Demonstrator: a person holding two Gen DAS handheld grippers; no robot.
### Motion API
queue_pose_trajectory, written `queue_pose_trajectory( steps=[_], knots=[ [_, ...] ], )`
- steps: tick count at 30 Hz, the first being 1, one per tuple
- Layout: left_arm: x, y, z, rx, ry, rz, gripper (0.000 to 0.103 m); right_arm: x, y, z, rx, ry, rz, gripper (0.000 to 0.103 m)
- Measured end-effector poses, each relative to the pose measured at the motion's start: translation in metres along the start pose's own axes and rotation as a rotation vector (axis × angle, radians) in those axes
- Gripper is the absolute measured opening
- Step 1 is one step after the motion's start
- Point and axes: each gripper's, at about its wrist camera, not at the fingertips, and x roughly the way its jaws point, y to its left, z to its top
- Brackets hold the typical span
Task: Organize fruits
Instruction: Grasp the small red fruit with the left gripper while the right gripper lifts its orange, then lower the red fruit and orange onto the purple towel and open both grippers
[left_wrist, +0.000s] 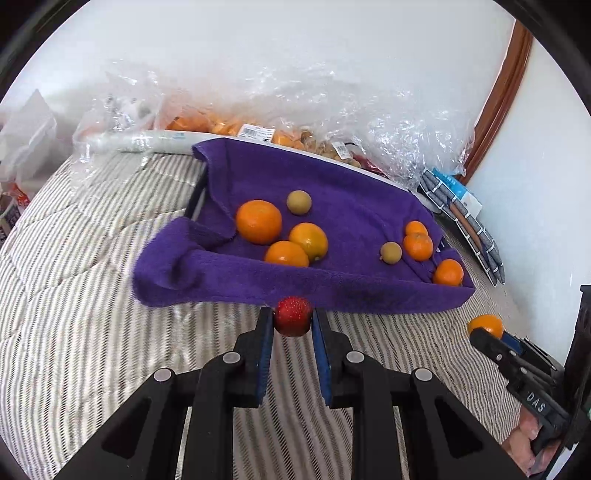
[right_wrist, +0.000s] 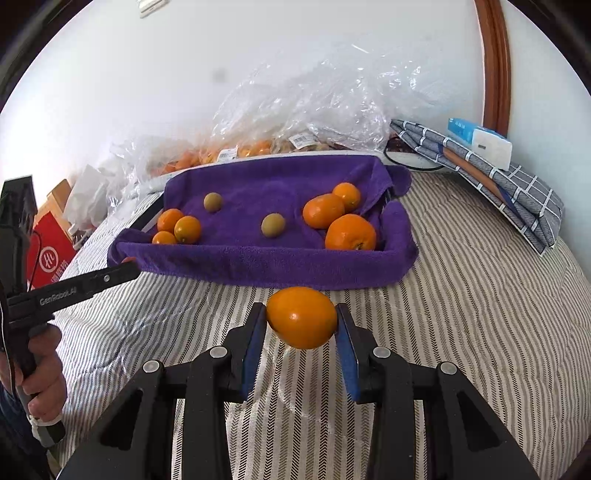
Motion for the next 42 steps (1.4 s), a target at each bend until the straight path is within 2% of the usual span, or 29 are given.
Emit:
queue_pose_trajectory(
  steps=[10, 18, 33, 42],
  knots=[
    [-0.036, 0.022, -0.004, -0.056, -0.031, 0.007, 0.020, -0.022, 0.000, 0.009, 0.053, -0.011, -0.019, 0.037],
    [-0.069, 0.030, 0.006, -0.081, -0.076, 0.016, 0.020, -0.042, 0.001, 0.020, 0.076, -0.031, -0.017, 0.037],
    [-0.097, 0.014, 0.053, -0.093, -0.123, -0.042, 0.020, -0.075, 0.001, 0.069, 0.086, -0.069, -0.024, 0.037],
    [-0.101, 0.000, 0.081, -0.061, -0.150, -0.030, 0.020, -0.076, 0.003, 0.094, 0.088, -0.072, -0.009, 0.037]
  ],
)
